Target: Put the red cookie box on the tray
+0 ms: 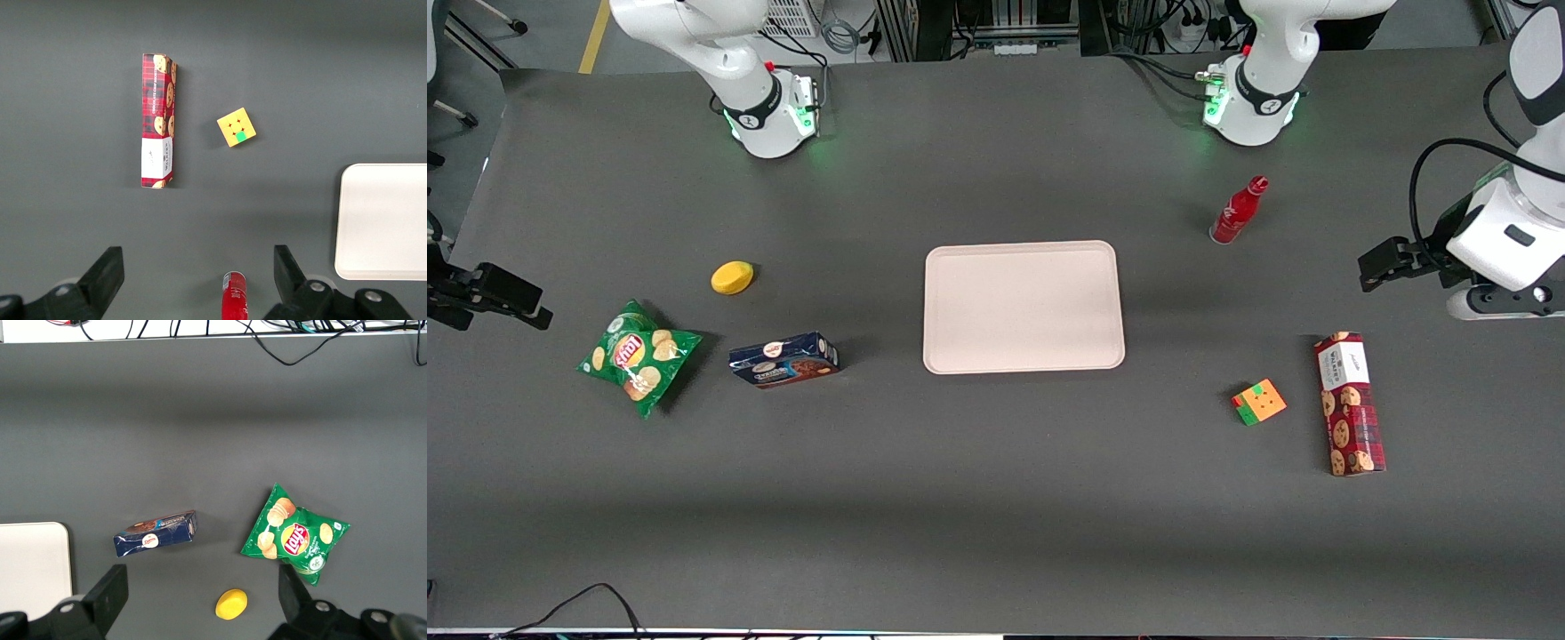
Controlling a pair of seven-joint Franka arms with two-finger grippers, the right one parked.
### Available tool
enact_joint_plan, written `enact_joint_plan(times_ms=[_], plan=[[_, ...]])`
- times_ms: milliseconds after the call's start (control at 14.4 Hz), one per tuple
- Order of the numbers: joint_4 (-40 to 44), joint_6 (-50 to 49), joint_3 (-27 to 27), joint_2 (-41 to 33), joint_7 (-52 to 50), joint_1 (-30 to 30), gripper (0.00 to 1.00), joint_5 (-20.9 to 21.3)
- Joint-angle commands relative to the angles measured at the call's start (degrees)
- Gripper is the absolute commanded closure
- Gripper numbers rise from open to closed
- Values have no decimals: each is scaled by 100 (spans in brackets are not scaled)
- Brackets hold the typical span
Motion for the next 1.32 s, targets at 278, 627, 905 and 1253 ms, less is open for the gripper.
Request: enact_joint_plan(times_ms=[278,627,905,1253], plan=[[161,-164,-7,57,36,-9,0,-39],[161,-314,-51,49,44,-9,0,-30],[126,-314,-25,101,89,17,0,66],[117,36,317,390,701,26,0,155]])
